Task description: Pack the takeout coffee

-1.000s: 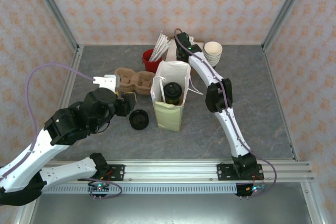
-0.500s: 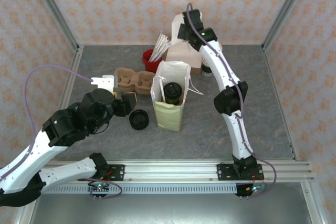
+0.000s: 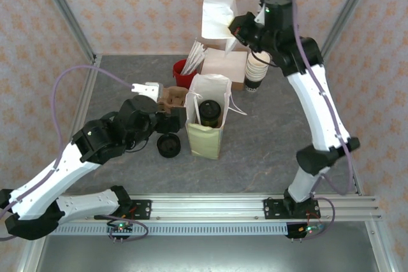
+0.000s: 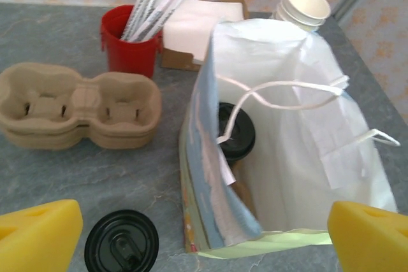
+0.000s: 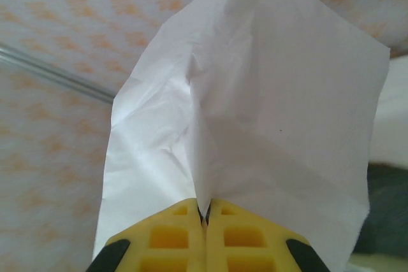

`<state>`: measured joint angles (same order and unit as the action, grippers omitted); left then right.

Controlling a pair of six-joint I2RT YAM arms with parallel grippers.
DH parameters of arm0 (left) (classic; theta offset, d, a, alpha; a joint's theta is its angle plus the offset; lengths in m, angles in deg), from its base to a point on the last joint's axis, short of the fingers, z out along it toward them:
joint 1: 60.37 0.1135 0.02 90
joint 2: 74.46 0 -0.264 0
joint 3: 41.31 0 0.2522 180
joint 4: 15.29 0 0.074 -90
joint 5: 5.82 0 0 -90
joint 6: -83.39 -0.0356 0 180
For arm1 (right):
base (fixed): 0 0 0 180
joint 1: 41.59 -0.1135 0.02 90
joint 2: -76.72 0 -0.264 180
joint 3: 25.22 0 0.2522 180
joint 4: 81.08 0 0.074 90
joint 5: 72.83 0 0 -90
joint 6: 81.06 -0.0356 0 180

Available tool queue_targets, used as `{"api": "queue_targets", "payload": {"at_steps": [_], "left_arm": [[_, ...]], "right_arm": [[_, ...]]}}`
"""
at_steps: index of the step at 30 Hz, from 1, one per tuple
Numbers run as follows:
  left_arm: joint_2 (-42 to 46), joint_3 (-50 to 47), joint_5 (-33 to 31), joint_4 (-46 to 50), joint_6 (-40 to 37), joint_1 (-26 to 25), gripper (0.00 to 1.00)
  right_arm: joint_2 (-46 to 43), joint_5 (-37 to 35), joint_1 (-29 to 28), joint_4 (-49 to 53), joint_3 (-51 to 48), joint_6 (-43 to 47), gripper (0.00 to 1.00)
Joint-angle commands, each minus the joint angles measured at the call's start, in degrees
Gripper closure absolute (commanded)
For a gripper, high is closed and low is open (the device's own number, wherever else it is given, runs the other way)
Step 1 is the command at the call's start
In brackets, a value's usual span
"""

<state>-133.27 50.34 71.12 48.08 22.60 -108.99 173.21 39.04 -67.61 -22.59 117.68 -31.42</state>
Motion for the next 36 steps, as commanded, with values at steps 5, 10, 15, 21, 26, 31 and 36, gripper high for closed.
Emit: {"api": "queue_targets", "payload": {"at_steps": [5, 10, 15, 21, 26, 31, 36], "left_arm": [[-3.36, 4.38, 2.28, -2.85, -2.26, 2.86, 0.00], [-4.19, 4.25, 3.16, -3.52, -1.18, 4.46, 0.00], [-3.39, 3.81, 3.19, -3.54, -0.28, 4.85, 0.00], [-1.66, 2.98, 4.08, -4.16, -0.26, 4.92, 0.00], [-0.98, 1.96, 4.01, -4.20, -0.08, 4.90, 0.00], [-0.30, 0.86, 3.70, -4.30, 0.18, 4.85, 0.00], [0.51, -0.35, 3.08, -4.38, 0.34, 4.92, 0.00]], "right_arm": [[-18.05, 11.96, -1.41, -23.73, -26.71, -29.62, 1.00], [-24.87, 9.21, -6.10, -30.60, -40.77, -35.73, 1.00], [-28.00, 6.75, -9.75, -33.55, -50.42, -37.35, 1.00], [-30.97, 0.15, -12.12, -25.89, -55.34, -29.38, 1.00], [-30.78, -3.73, -12.30, -19.51, -56.27, -23.45, 1.00], [-26.42, -6.31, -12.72, -13.08, -54.45, -17.82, 1.00], [-21.08, -8.20, -15.02, -5.54, -49.07, -12.51, 0.74]]}}
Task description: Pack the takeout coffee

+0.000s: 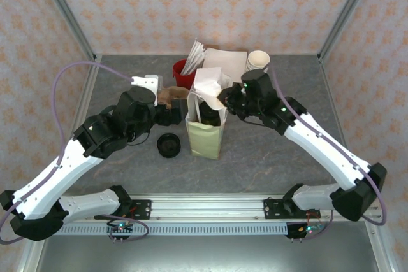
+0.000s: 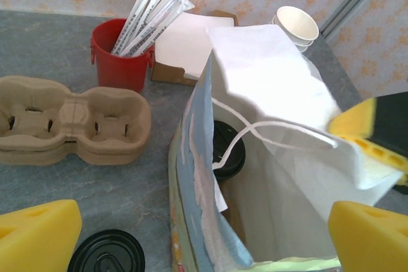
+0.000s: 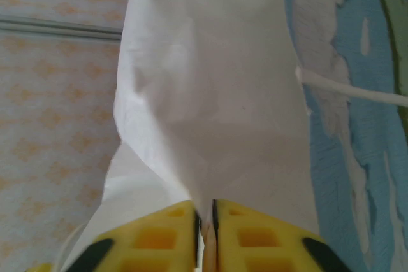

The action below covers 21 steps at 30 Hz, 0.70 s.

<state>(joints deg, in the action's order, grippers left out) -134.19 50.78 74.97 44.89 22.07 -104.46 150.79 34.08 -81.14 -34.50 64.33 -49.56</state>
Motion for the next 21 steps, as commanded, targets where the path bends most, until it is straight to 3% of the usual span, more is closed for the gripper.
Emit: {"api": "queue_targets", "payload": {"at_steps": [1, 4, 6, 12, 21], "left_arm": [[1.37, -0.73, -1.14, -0.92, 1.02, 0.33, 0.00], [1.10, -0.45, -1.26, -0.66, 1.18, 0.33, 0.00], [1.32, -0.54, -1.05, -1.27, 1.38, 0.39, 0.00], [1.47, -0.28, -1.07, -1.48, 1.15, 0.35, 0.00], [1.52, -0.80, -1.94, -2.12, 0.88, 0.37, 0.00]], "right_arm": [[2.00, -4.94, -2.27, 8.43, 6.13, 6.51, 0.65], [2.98, -9.74, -4.37, 12.21, 12.49, 9.28, 0.52], [3.90, -14.23, -5.42, 15.63, 17.00, 11.27, 0.50], [6.44, -17.62, -5.71, 19.91, 23.90, 15.44, 0.52], [9.85, -14.01, -5.80, 15.24, 20.79, 18.71, 0.63]]}}
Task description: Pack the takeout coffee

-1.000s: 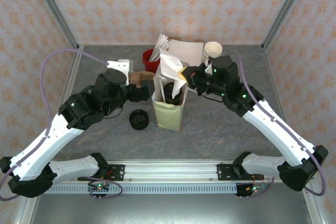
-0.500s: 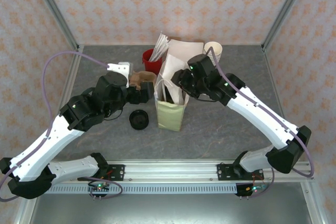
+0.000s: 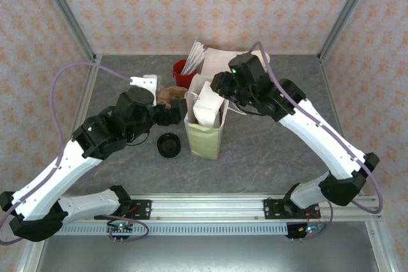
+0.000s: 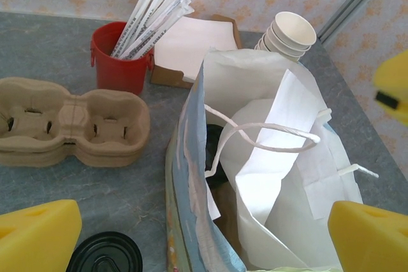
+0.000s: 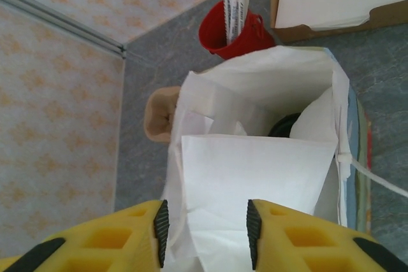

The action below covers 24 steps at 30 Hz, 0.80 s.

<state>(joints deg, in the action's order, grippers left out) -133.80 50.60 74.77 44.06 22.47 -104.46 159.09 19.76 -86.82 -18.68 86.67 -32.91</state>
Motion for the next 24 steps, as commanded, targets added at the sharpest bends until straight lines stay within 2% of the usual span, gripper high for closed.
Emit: {"api": "queue_targets", "payload": {"at_steps": [1, 5, 8, 16, 24], "left_arm": [[1.28, -0.63, -1.91, -1.28, 0.47, 0.34, 0.00], [2.26, -1.14, -1.84, -1.98, 0.36, 0.34, 0.00], [2.78, -1.51, -1.72, -2.26, 0.52, 0.34, 0.00], [4.21, -2.54, -2.53, -1.90, 0.57, 0.36, 0.00], [4.93, -2.48, -4.23, -0.96, -0.02, 0.41, 0.00]], "right_arm": [[2.27, 0.65, -0.12, -1.27, -1.88, 2.60, 0.66], [5.77, -0.27, -0.12, -3.67, -2.50, 3.98, 0.74], [9.28, -2.80, -0.03, -3.83, -1.55, 4.96, 0.75], [18.21, -2.61, -0.03, -1.27, 1.77, 4.91, 0.75], [15.73, -2.32, -0.03, -0.86, 4.11, 5.53, 0.74]]}}
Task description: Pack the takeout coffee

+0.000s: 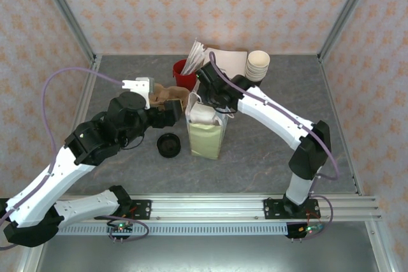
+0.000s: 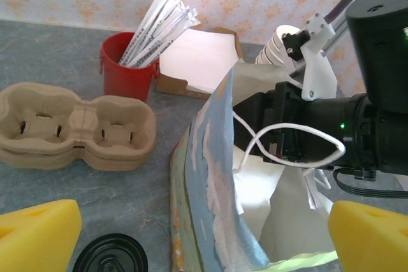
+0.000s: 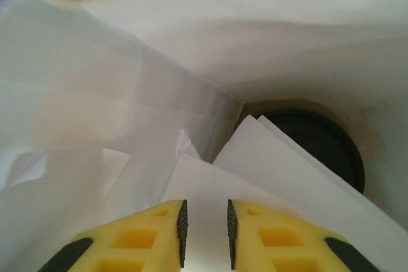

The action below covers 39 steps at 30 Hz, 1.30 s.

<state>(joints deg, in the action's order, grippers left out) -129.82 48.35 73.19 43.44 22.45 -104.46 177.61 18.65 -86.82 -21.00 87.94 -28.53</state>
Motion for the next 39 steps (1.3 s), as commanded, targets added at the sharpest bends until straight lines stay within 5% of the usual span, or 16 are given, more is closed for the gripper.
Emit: {"api": "queue_targets", "payload": {"at_steps": [1, 9, 16, 22, 29, 36, 39], "left_arm": [[1.02, -0.22, -2.99, -0.32, -0.12, 0.41, 0.00], [2.09, -0.17, -7.93, -2.09, -3.73, 0.50, 0.00], [2.18, -2.13, -17.41, -6.08, -9.18, 3.68, 0.00], [6.43, -14.56, -27.04, -16.65, -14.39, 11.84, 0.00], [11.28, -38.78, -24.68, -38.43, -19.46, 24.84, 0.00], [9.15, -57.56, -18.26, -59.09, -21.95, 35.49, 0.00], [5.42, -61.72, -13.84, -66.24, -20.80, 40.27, 0.00]], "right_arm": [[-3.35, -1.34, -0.03, 2.00, 3.87, 1.58, 0.74], [-9.07, -3.44, -0.03, 7.22, 12.20, 6.51, 0.67], [-19.76, -12.91, 4.32, 8.15, 7.46, 13.53, 0.57], [-36.05, -19.54, 13.91, -0.04, -13.99, 19.96, 0.38], [-52.14, -19.28, 28.01, -17.69, -43.84, 26.71, 0.19], [-50.56, -22.91, 32.95, -47.12, -68.15, 35.92, 0.00], [-45.46, -18.72, 36.95, -58.19, -73.54, 35.01, 0.01]]}}
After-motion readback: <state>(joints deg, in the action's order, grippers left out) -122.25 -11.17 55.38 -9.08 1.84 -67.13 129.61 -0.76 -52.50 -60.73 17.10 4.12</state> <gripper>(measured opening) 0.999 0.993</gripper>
